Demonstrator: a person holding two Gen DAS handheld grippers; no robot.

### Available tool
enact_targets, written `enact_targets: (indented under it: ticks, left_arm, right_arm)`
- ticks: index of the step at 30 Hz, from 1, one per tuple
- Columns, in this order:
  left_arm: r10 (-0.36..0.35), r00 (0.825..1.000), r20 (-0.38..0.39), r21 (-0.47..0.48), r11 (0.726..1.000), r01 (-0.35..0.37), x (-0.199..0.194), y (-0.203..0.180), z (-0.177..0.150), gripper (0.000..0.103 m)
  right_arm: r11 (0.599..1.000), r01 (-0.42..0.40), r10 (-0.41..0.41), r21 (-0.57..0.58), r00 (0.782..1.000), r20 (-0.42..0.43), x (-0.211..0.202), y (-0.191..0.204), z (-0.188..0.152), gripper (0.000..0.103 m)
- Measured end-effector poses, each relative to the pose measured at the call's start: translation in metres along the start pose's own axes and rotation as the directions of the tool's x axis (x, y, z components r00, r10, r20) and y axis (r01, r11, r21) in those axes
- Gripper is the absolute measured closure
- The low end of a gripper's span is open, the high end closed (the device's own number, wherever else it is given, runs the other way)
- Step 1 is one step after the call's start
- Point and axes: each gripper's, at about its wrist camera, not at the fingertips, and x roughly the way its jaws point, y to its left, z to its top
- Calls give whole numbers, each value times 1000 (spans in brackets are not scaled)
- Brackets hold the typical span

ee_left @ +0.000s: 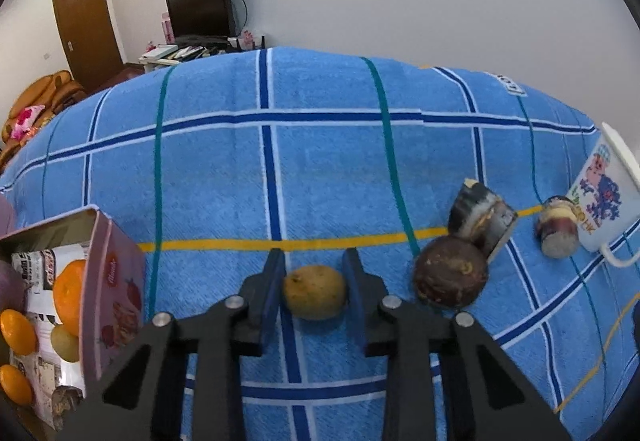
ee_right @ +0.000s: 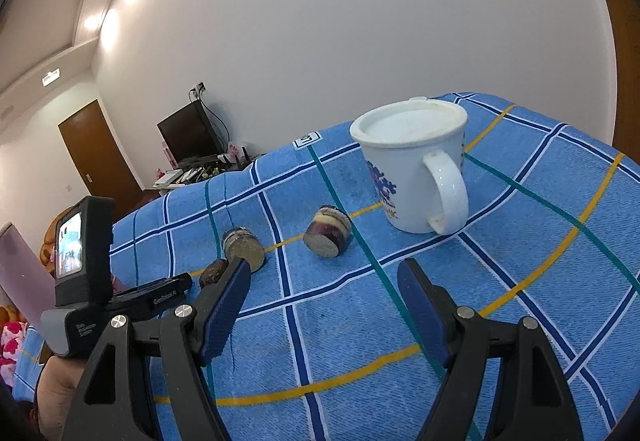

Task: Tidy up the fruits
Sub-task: 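Grasp a yellow-brown potato with the left tool while the right tool grasps a dark round fruit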

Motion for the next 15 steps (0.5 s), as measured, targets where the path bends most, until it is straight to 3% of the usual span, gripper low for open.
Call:
enact_targets:
  ticks: [5,15]
  left_arm:
    - [-105,993,56,-22,994,107,-26,8,-18,72]
    - [-142,958,249,100,988,120,-117,23,-50,72]
  right_arm:
    - [1000,5,-5,-8,1000,-12,4,1,-1,26]
    - [999,-43,42,-11,999,-27,4,2,-3,26]
